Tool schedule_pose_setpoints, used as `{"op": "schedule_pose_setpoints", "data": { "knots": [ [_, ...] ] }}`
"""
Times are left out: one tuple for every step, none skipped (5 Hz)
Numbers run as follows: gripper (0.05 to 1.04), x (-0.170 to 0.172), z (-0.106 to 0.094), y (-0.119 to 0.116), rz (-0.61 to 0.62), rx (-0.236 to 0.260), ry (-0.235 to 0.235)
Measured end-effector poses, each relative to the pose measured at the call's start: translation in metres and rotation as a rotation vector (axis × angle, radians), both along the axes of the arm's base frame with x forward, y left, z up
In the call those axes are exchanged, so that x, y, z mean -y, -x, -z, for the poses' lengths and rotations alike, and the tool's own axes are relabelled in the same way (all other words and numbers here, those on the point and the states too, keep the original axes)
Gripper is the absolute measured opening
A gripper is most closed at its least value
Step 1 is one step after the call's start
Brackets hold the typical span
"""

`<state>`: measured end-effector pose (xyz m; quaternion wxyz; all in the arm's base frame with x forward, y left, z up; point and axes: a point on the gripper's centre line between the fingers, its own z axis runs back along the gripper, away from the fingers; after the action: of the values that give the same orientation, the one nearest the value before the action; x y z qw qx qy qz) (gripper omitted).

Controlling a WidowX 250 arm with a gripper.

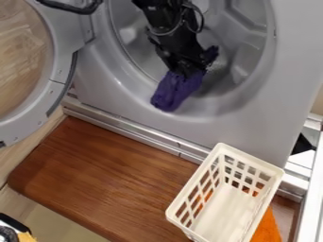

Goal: Put the violet towel in the washing machine

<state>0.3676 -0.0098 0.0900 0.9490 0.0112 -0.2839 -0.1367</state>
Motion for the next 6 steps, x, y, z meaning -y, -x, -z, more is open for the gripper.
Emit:
{"op": "schedule_pose_setpoints", "data": {
  "knots": [
    [0.891,0.003,0.000,-0.001,0.003,0.005,0.018],
    [1.009,0.008,0.004,-0.001,0.019,-0.004,0.029],
    [1.005,0.016,0.002,-0.003,0.043,0.015,0.031],
    [1.000,0.025,0.002,-0.002,0.063,0.027,0.035],
    [1.000,0.034,-0.008,0.004,0.073,0.057,0.045],
    [1.000,0.050,-0.020,0.020,0.079,0.076,0.062]
  ]
}}
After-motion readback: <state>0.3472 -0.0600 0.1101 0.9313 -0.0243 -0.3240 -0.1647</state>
